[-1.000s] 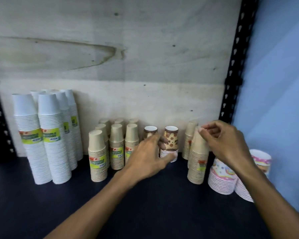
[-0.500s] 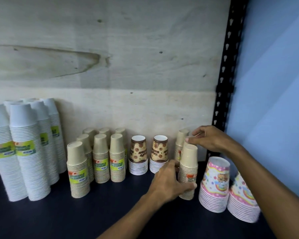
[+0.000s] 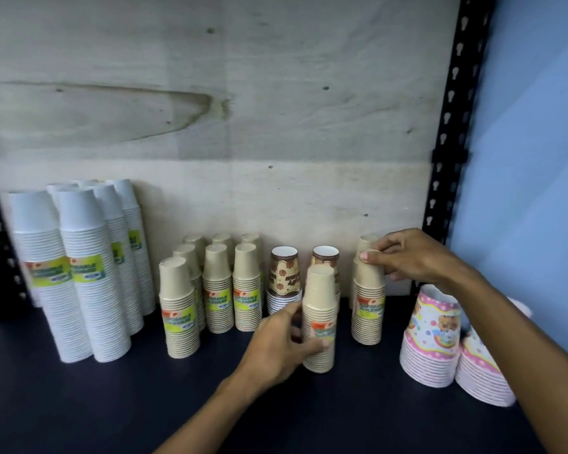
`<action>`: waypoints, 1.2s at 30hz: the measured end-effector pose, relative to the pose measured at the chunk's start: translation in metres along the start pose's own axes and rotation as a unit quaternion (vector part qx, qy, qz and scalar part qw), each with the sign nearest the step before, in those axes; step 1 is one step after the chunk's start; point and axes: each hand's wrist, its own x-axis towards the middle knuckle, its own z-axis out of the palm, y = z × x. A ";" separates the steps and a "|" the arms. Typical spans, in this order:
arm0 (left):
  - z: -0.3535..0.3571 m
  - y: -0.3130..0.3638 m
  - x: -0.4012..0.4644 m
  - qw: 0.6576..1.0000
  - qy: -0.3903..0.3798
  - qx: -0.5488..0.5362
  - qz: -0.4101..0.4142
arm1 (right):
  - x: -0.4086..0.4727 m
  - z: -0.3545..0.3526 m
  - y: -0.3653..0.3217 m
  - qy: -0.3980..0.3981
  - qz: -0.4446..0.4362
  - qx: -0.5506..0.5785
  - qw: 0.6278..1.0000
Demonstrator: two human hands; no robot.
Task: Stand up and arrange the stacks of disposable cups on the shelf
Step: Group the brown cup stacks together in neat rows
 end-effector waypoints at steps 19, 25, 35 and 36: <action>-0.079 -0.058 -0.053 0.991 0.129 0.023 -0.022 | -0.009 0.138 -0.048 0.036 -0.074 0.048 0.995; -0.074 -0.059 -0.059 0.985 0.141 0.084 -0.054 | -0.020 0.149 -0.027 -0.009 -0.107 0.067 0.992; -0.079 -0.064 -0.064 0.970 0.136 0.182 -0.091 | -0.040 0.175 0.020 -0.165 -0.060 0.053 0.983; -0.079 -0.065 -0.065 0.966 0.139 0.197 -0.093 | -0.041 0.178 0.023 -0.152 -0.064 0.055 0.985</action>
